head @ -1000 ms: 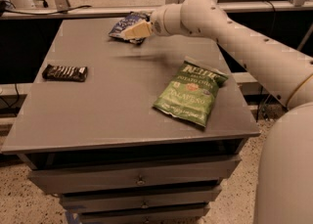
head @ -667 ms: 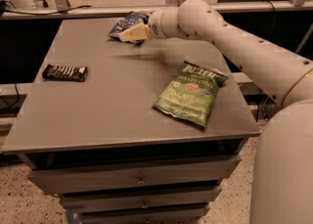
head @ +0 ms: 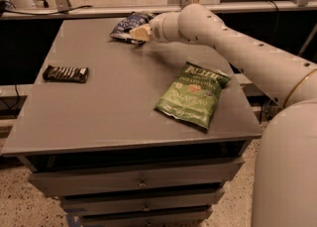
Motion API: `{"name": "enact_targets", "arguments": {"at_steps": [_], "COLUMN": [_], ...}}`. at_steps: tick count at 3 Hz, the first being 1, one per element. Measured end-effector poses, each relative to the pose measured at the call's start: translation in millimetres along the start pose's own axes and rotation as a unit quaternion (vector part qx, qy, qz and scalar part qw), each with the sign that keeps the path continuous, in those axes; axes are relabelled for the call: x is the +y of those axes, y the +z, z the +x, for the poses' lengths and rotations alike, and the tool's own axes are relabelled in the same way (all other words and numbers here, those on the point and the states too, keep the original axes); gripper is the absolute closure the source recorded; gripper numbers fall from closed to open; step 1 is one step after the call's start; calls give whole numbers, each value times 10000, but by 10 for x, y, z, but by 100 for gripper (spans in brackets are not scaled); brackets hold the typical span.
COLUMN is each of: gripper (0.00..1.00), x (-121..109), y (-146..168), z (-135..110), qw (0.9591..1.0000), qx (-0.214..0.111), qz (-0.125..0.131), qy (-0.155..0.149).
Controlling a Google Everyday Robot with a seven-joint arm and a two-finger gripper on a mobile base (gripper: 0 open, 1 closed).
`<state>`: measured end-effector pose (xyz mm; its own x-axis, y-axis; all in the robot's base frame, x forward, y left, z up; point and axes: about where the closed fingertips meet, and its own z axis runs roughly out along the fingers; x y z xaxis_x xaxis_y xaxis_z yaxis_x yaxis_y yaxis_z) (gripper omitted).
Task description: Move blue chip bag near green jalapeno chip bag
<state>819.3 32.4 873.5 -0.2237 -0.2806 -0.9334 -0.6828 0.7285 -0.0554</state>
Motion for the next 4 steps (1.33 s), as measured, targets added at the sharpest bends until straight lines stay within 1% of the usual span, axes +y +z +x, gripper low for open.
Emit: {"name": "enact_targets", "arguments": {"at_steps": [1,2,3,4], "gripper": [65,88,100,100], "x": [-20,-49,-91,-110], "y": [-31,-89,-211,-410], "z": [35,26,-38,-157], "qw": [10000,9999,9997,9995], "qx": [23,26,9,-33], "qz": [79,148,217,226], "qy": [53,40,-56,-198]}}
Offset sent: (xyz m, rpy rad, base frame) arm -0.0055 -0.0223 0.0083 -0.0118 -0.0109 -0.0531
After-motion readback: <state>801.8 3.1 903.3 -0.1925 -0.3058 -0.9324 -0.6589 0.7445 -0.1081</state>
